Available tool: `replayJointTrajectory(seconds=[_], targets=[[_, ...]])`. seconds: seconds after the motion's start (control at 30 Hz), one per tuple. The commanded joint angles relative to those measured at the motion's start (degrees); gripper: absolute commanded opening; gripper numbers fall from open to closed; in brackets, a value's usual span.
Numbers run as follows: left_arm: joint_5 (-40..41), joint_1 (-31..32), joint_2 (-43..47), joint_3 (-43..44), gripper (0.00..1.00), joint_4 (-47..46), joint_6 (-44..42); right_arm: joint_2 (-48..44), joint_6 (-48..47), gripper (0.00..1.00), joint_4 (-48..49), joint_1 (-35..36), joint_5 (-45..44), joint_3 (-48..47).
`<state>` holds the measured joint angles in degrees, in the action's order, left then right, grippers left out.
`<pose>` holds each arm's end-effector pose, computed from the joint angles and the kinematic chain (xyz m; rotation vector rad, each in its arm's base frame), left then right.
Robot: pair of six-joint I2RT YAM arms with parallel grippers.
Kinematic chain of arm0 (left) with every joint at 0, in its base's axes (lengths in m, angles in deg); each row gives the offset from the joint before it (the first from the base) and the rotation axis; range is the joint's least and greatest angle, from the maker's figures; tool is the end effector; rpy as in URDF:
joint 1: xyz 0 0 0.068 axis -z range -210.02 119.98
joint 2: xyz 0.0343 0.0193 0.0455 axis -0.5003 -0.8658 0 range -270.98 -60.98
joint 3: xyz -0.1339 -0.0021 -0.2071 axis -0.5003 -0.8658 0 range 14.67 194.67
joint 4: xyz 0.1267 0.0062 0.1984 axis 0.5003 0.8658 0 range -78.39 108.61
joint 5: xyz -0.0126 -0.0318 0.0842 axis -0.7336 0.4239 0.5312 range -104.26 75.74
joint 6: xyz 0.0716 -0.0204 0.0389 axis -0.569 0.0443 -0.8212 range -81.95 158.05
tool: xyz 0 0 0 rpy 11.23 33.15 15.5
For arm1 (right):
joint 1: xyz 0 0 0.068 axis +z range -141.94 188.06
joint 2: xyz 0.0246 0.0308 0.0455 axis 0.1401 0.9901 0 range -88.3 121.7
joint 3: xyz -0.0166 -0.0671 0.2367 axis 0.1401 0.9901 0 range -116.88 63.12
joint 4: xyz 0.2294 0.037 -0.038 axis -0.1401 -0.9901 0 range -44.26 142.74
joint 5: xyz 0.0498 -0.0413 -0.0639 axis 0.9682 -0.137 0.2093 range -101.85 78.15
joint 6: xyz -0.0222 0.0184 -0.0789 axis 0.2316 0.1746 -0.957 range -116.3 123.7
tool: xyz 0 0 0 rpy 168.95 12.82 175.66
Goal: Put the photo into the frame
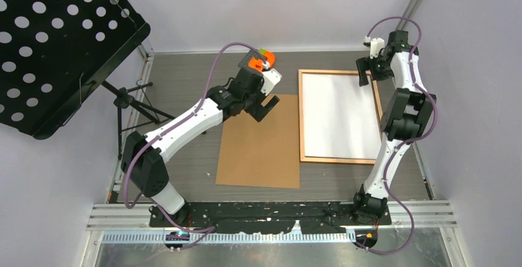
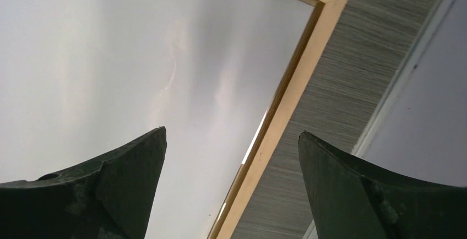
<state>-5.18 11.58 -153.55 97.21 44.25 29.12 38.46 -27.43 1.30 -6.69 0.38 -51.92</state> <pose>0.2789 -0.2321 0.2719 0.9113 2.1188 -0.1085 0.4414 -0.1000 0.1877 -0.4412 2.5928 0.0149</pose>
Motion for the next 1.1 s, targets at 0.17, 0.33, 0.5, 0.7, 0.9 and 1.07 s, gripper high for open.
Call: replayJointTrajectory(seconds=[0.17, 0.33, 0.5, 0.7, 0.9, 1.07], targets=[[0.87, -2.55, 6.53, -7.13, 1.00, -5.58, -1.67, -15.99, 2.50, 0.95, 6.58, 1.51, 5.00, 11.76], [-1.47, -6.98, 8.51, -11.85, 1.00, -4.48, -1.21, -27.08, 2.89, 0.95, 13.00, 6.52, 8.57, 25.42], [-4.91, -11.17, 9.85, -17.14, 1.00, -2.28, -0.04, -34.42, 6.35, 0.96, 19.74, 15.42, 11.77, 34.70], [-10.27, -15.80, 8.81, -19.51, 1.00, 2.17, 1.57, -36.56, 11.53, 0.96, 24.49, 26.17, 16.45, 41.43], [-14.08, -17.99, 8.42, -21.22, 1.00, 3.10, 1.90, -33.48, 15.12, 0.96, 27.81, 34.32, 19.69, 44.88], [-17.78, -20.85, 6.76, -21.47, 1.00, 3.89, 2.82, -29.50, 17.60, 0.97, 29.26, 36.97, 21.27, 46.98]])
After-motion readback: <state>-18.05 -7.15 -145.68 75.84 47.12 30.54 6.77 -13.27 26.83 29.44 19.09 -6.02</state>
